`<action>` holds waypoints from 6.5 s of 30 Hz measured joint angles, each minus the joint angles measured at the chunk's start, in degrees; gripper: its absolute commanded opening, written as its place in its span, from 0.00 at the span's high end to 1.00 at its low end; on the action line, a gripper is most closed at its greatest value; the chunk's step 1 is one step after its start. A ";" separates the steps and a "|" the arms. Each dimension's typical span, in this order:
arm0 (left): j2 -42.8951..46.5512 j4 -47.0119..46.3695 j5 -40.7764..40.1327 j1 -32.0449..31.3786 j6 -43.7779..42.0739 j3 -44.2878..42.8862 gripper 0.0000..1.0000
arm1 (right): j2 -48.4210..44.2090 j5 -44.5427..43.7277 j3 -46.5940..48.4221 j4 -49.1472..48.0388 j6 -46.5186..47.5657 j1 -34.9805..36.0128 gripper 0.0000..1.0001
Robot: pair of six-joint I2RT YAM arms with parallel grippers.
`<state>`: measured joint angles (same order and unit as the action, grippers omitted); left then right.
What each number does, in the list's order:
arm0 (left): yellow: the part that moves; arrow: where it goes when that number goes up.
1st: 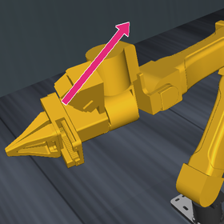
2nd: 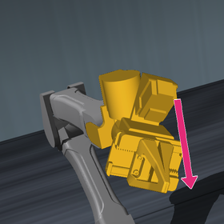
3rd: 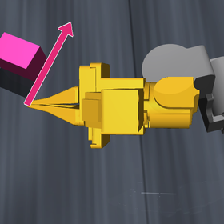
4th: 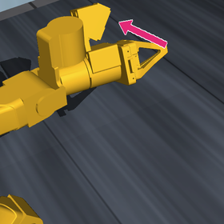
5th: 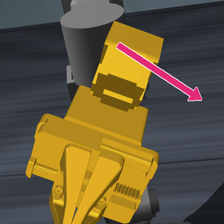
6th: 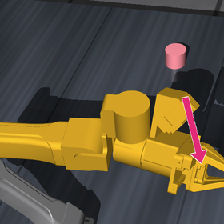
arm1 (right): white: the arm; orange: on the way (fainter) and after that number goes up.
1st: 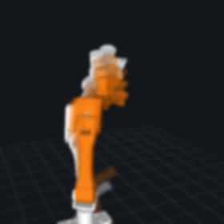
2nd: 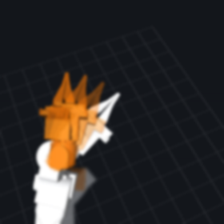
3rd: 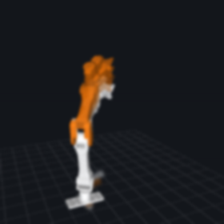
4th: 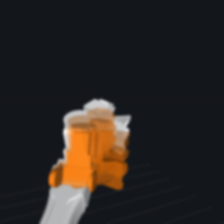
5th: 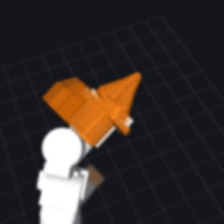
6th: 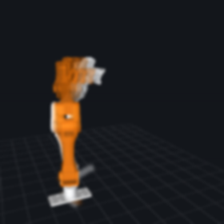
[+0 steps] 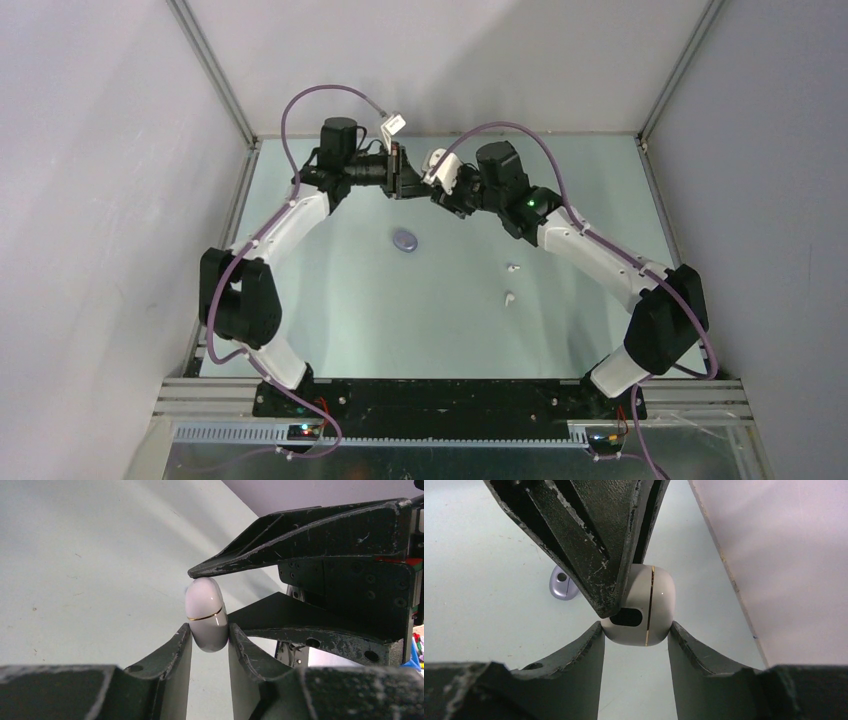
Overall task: Insert the wireless bluetooth earbuds into the charging case
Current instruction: Pass from the right arm to the left, then open the charging case, then pass from the left arm to the right, then pass from the right arm to the left
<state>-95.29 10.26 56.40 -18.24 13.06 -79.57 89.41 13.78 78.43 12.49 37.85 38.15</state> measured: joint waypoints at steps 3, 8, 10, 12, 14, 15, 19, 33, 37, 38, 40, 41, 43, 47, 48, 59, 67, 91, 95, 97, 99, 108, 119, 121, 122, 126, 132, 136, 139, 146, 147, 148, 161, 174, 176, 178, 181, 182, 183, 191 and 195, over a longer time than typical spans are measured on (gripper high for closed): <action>0.00 -0.63 -0.02 0.04 0.00 0.00 0.67 | 0.17 -0.66 0.13 -0.26 -0.57 0.13 0.67; 0.00 -1.44 0.02 0.07 0.44 0.09 0.64 | 0.17 -1.66 0.22 -0.42 -1.31 0.37 0.67; 0.00 -1.79 0.04 0.09 0.52 0.09 0.64 | 0.17 -1.88 0.24 -0.55 -1.42 0.44 0.67; -0.09 -2.16 0.28 0.11 0.59 0.09 0.64 | 0.17 -1.92 0.26 -0.92 -1.44 0.63 0.67; -0.20 -2.29 0.74 0.13 0.72 0.09 0.63 | 0.24 -2.14 0.35 -1.03 -1.42 0.94 0.67; -0.28 -2.36 0.83 0.17 0.90 0.09 0.62 | 0.31 -2.32 0.35 -1.09 -1.42 1.03 0.67; -0.90 -2.54 1.03 0.26 1.07 0.09 0.71 | 1.11 -2.49 0.94 -1.64 -1.44 1.44 0.67; -0.15 -20.00 7.21 2.84 4.44 9.29 1.00 | 1.84 13.55 9.68 10.27 -5.57 -5.55 0.25; 3.10 -32.72 10.58 4.50 4.26 17.31 1.00 | 1.84 25.73 17.09 16.96 -9.81 -13.20 0.23; 3.63 -35.52 11.32 4.74 4.09 18.27 1.00 | 1.84 28.06 18.38 18.01 -10.47 -14.40 0.23; 4.61 -40.76 12.17 4.81 3.89 19.15 1.00 | 1.84 31.95 19.71 20.11 -11.23 -14.71 0.24; 5.03 -43.17 12.57 4.72 3.85 19.23 1.00 | 1.84 33.14 19.80 20.79 -11.32 -14.19 0.24; 5.90 -47.32 13.07 4.46 3.89 19.26 1.00 | 2.05 35.08 19.85 22.82 -11.30 -12.48 0.24; 7.63 -54.86 13.86 3.67 3.96 19.26 1.00 | 3.96 36.96 21.07 25.64 -11.50 -9.57 0.26; 7.87 -56.41 14.16 3.52 3.96 19.30 1.00 | 4.66 37.22 21.57 26.03 -11.78 -9.03 0.27; 8.04 -61.70 16.57 3.28 3.98 20.22 1.00 | 8.92 38.38 26.75 25.16 -17.35 -9.16 0.47; 8.02 -61.72 17.38 3.13 3.91 20.22 1.00 | 10.54 40.33 28.30 22.80 -21.97 -9.51 0.58; 6.75 -59.93 17.05 2.89 3.87 18.86 1.00 | 11.56 37.55 29.53 16.26 -31.63 -12.72 0.53; 6.73 -59.87 17.07 2.82 3.91 18.86 1.00 | 11.56 37.35 29.57 15.87 -31.71 -13.22 0.47; 6.67 -59.91 17.07 2.80 4.13 18.86 1.00 | 11.54 37.88 29.57 15.89 -31.19 -13.27 0.44; 6.38 -60.28 17.03 2.82 4.98 18.86 1.00 | 11.56 38.75 29.57 15.93 -30.18 -13.27 0.43; 5.44 -60.85 16.15 2.80 7.21 18.86 1.00 | 11.54 40.79 29.57 17.25 -26.69 -13.07 0.46; 5.44 -61.22 15.89 2.80 7.98 18.86 1.00 | 12.11 39.54 29.57 17.81 -24.65 -12.48 0.59; 5.44 -61.22 15.85 2.82 7.98 18.86 1.00 | 12.55 39.45 29.57 18.01 -24.22 -12.44 0.60; 5.44 -61.20 15.87 2.82 8.00 18.86 1.00 | 12.74 39.45 29.57 18.18 -24.04 -12.37 0.62; 5.33 -60.74 15.74 2.82 8.15 18.86 0.97 | 12.92 39.36 29.59 18.93 -22.25 -12.09 0.81; 4.37 -60.26 13.75 2.82 12.31 18.18 0.67 | 12.92 37.03 30.45 20.39 -17.75 -11.69 0.93; 4.24 -58.01 11.47 2.82 13.94 18.16 0.52 | 12.85 34.05 31.89 23.17 -11.58 -10.91 1.00; 4.26 -54.93 10.10 2.89 13.38 18.18 0.47 | 12.17 31.19 32.28 24.63 -6.58 -9.86 1.00; 5.64 -51.47 8.17 2.91 9.94 19.32 0.45 | 10.51 25.33 32.61 26.99 1.66 -7.28 1.00; 5.92 -51.30 8.13 2.91 9.51 19.43 0.46 | 10.40 24.83 32.61 27.06 2.19 -7.02 1.00; 6.23 -51.21 8.09 2.91 9.16 19.54 0.47 | 10.34 24.35 32.63 27.12 2.75 -6.69 1.00; 7.32 -54.31 8.26 2.89 7.45 20.76 0.57 | 10.34 20.06 32.70 27.36 4.44 -5.20 1.00; 7.32 -51.19 8.24 2.89 3.34 20.76 0.59 | 10.34 18.21 32.83 27.28 4.24 -5.01 1.00; 7.32 -51.12 8.22 2.89 3.19 20.76 0.62 | 10.34 18.08 32.83 27.30 4.22 -5.01 1.00; 7.32 -51.06 8.22 2.89 2.93 20.76 0.66 | 10.34 18.05 32.83 27.28 4.22 -5.01 1.00; 7.32 -50.90 8.24 2.89 2.89 20.76 0.67 | 10.34 17.97 32.83 27.26 4.22 -5.01 1.00; 7.32 -50.90 8.24 2.89 2.89 20.76 0.67 | 10.34 17.94 32.83 27.26 4.22 -5.01 1.00; 7.32 -50.84 8.24 2.89 2.89 20.76 0.67 | 10.34 17.90 32.83 27.26 4.22 -4.98 1.00; 7.32 -50.36 8.24 2.89 2.91 20.76 0.58 | 10.34 17.00 32.83 27.26 4.24 -4.37 1.00; 7.32 -50.14 8.22 2.89 2.93 20.76 0.63 | 10.34 16.79 32.83 27.26 4.22 -4.22 1.00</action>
<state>-87.96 -39.88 64.62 -15.35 15.99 -58.81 99.74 30.57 111.26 39.75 42.06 33.93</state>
